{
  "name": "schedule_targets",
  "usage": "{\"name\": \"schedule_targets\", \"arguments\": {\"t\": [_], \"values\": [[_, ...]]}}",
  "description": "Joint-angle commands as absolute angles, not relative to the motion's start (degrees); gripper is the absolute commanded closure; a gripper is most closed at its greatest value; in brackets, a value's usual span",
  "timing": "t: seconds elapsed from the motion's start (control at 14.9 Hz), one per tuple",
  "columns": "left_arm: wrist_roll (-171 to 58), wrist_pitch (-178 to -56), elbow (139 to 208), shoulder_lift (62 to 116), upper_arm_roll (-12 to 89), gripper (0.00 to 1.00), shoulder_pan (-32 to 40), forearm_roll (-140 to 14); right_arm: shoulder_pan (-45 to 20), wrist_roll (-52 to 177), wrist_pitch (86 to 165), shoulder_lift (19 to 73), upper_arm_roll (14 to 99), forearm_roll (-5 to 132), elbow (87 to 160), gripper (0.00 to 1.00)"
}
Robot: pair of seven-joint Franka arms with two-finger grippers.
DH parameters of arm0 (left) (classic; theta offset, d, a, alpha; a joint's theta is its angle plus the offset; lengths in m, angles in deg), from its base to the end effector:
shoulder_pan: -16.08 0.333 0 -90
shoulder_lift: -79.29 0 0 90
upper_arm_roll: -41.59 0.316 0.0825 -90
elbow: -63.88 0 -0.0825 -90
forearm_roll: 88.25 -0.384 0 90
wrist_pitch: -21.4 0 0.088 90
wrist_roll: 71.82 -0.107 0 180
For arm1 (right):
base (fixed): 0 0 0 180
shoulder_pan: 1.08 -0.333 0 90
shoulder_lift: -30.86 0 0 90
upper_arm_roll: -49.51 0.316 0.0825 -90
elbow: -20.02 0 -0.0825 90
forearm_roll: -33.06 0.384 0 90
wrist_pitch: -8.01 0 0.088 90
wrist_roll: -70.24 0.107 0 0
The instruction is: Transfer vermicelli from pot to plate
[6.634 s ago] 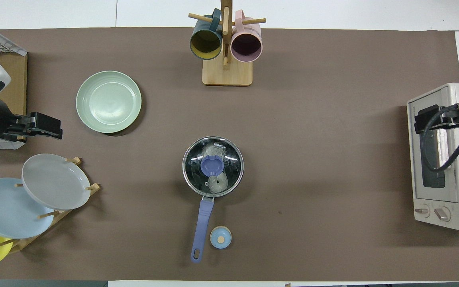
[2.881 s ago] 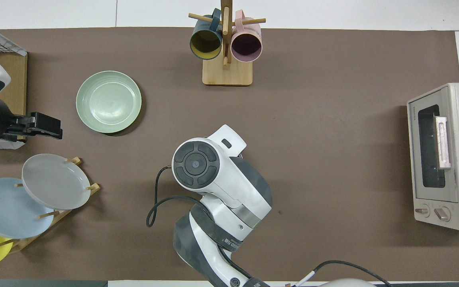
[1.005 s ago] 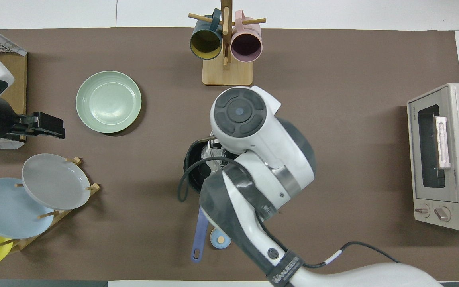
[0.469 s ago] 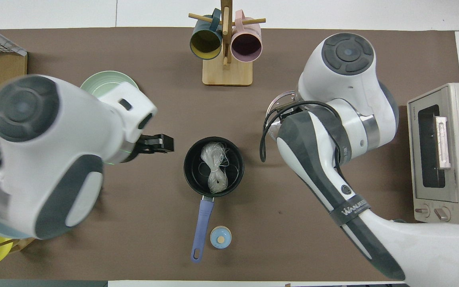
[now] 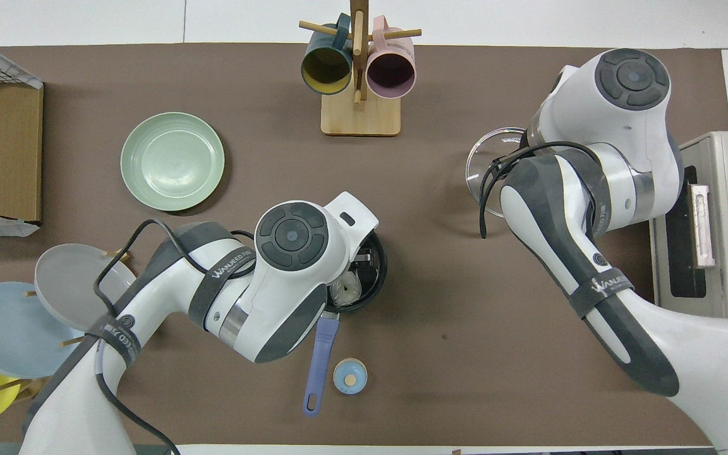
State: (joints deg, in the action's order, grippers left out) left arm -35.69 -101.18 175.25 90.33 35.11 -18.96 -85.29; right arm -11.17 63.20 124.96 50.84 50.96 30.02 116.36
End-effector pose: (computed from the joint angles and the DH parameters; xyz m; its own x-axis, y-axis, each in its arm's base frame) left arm 0.4480 -0.3964 0.3853 0.9972 -0.0651 -0.0361 -0.0631 -0.9965 0.0544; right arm 0.6431 0.1267 0.3996 0.9405 0.3397 0.0059 0.3392 -0.9399 0.0399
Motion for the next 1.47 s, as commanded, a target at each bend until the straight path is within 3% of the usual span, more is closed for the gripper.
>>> {"name": "schedule_targets", "arguments": {"t": [0.0,0.6,0.67,0.74,0.8,0.87,1.01,1.07,1.14,1.27,1.41], "values": [[-36.2,-103.7,176.0,91.8,36.3,0.00,-20.1,-84.5,-8.7,60.8,128.1,52.5,51.8,30.5,116.6,0.47],[-36.5,-105.5,176.0,96.0,36.5,0.00,-21.4,-85.3,-5.8,59.4,131.4,58.2,51.8,35.1,113.8,0.46],[-36.5,-105.5,176.0,96.0,36.5,0.25,-21.4,-85.3,-5.8,59.5,132.1,58.5,51.8,35.1,113.8,0.46],[-36.7,-105.5,176.0,96.0,36.5,0.69,-21.3,-85.3,-5.9,59.5,133.0,58.5,51.8,35.2,113.8,0.45],[-37.4,-105.4,176.0,96.0,36.5,0.93,-21.2,-85.3,-5.9,59.5,133.3,58.6,51.8,35.1,113.8,0.45],[-38.5,-105.3,175.9,96.0,36.5,1.00,-20.9,-85.3,-5.9,59.4,133.9,58.7,51.8,34.9,113.9,0.44],[-38.9,-105.3,175.7,96.0,36.6,1.00,-20.7,-85.4,-6.2,59.4,134.0,58.7,51.8,34.9,114.1,0.37],[-38.9,-104.7,175.4,95.8,36.7,1.00,-20.7,-85.4,-6.3,59.5,134.4,58.7,51.8,35.0,114.5,0.30],[-39.3,-104.4,175.3,95.0,36.9,1.00,-20.5,-85.4,-6.3,59.5,134.7,58.7,51.8,35.0,114.6,0.10],[-40.3,-100.3,173.4,92.9,36.9,1.00,-18.9,-85.4,-6.1,59.4,133.7,58.5,51.8,35.0,114.2,0.00],[-40.6,-93.9,169.6,91.4,36.9,1.00,-18.3,-85.4,-6.1,59.4,132.5,57.7,51.8,35.0,114.0,0.00]]}}
